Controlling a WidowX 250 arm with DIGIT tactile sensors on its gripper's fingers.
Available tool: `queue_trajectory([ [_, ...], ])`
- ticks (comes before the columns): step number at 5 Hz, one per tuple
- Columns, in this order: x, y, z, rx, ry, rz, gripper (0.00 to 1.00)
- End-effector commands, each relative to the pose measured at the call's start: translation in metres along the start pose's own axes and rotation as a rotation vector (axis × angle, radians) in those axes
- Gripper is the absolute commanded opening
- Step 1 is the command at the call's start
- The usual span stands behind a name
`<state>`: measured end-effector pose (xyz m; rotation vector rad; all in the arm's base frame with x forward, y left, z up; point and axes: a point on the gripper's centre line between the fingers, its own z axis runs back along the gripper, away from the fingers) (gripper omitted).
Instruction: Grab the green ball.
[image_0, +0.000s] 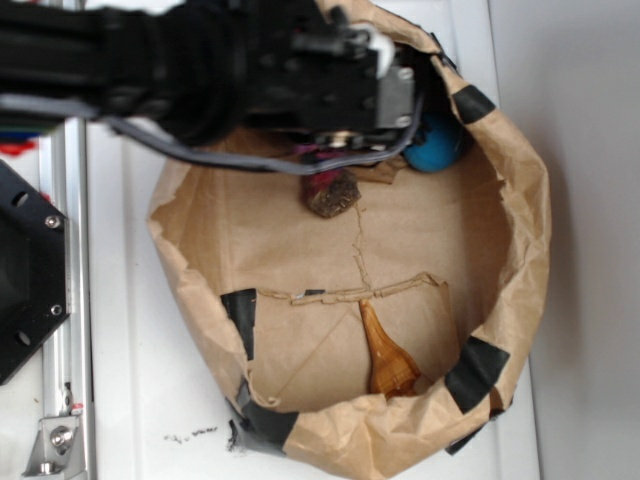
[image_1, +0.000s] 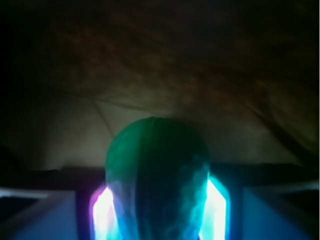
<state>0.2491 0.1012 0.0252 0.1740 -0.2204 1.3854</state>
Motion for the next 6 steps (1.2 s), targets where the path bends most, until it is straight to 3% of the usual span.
queue_trajectory([
  [1,0.005,0.018,0.013,-0.027,-0.016,0.032,0.00],
  [2,0.004,0.020,0.014,-0.030,-0.012,0.025,0.00],
  [3,0.030,-0.020,0.012,-0.032,-0.010,0.010,0.00],
  [4,0.024,-0.011,0.019,-0.110,-0.002,-0.120,0.00],
  [5,0.014,-0.019,0.048,-0.238,0.040,-0.344,0.00],
  [6,-0.016,-0.007,0.107,-0.251,0.197,-0.581,0.00],
])
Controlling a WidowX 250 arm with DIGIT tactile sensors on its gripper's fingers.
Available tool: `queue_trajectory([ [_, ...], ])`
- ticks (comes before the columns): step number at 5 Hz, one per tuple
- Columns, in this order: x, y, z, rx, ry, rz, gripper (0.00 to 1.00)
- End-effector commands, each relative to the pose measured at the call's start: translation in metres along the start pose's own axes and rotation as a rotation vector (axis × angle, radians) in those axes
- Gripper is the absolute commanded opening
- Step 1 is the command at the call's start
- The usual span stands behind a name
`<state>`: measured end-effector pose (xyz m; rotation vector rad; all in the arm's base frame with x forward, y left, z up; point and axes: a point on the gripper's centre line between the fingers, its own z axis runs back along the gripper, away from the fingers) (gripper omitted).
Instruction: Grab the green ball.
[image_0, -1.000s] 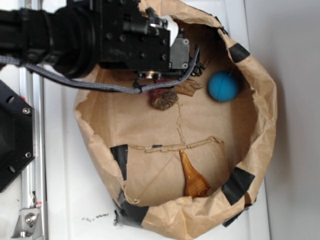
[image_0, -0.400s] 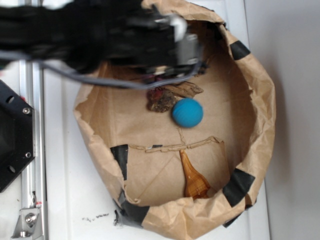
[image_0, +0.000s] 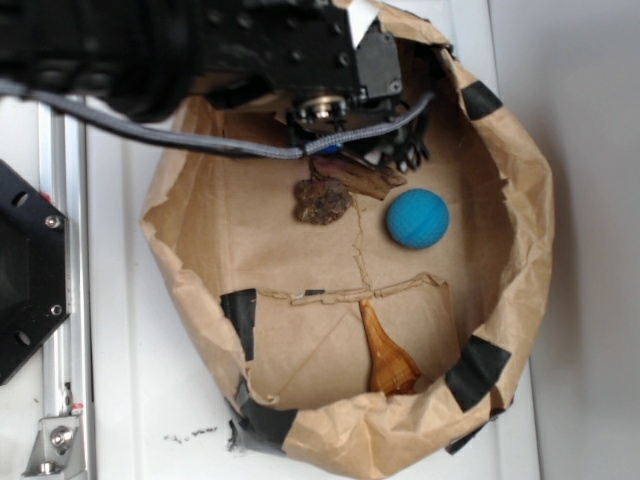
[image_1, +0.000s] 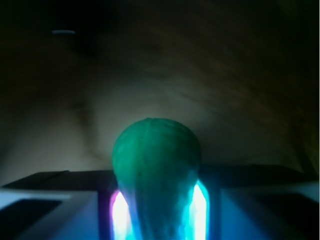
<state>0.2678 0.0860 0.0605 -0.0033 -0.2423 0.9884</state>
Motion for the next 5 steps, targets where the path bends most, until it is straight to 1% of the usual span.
queue_trajectory([
  [1,-0.021,-0.013,0.105,-0.100,0.347,-0.407,0.00],
  [2,-0.020,-0.017,0.124,-0.109,0.438,-0.647,0.00],
  [3,-0.012,-0.026,0.125,-0.087,0.326,-0.910,0.00],
  [4,-0.002,-0.024,0.115,-0.079,0.173,-0.920,0.00],
  [5,0.000,-0.028,0.108,-0.077,0.164,-0.926,0.00],
])
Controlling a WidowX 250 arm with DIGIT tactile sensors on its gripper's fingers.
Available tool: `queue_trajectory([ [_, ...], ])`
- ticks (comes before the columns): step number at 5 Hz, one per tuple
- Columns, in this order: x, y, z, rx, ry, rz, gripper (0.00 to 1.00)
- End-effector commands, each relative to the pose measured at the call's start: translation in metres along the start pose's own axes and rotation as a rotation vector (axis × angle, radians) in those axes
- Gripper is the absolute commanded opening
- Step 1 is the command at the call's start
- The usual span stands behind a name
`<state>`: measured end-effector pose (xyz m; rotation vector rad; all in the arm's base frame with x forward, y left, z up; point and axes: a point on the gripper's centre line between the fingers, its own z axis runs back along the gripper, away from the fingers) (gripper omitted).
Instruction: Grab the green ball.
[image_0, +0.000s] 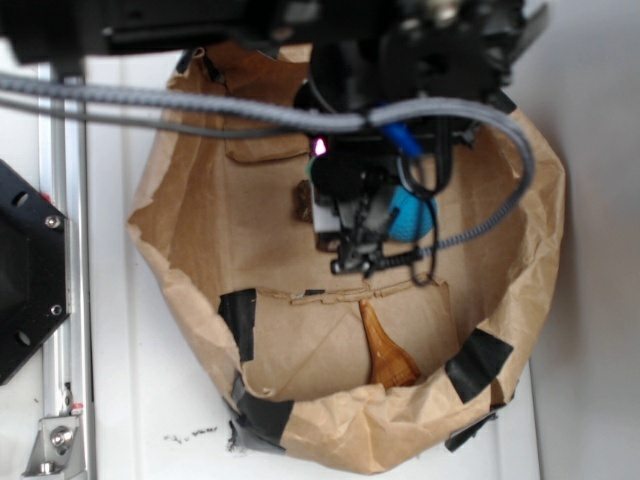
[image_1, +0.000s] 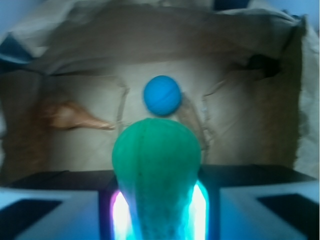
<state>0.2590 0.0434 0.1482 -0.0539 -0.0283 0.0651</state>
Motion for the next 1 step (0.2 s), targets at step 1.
queue_trajectory([
  [1,0.0111,0.0153,0.0232,-0.006,-0.099,0.023,0.00],
])
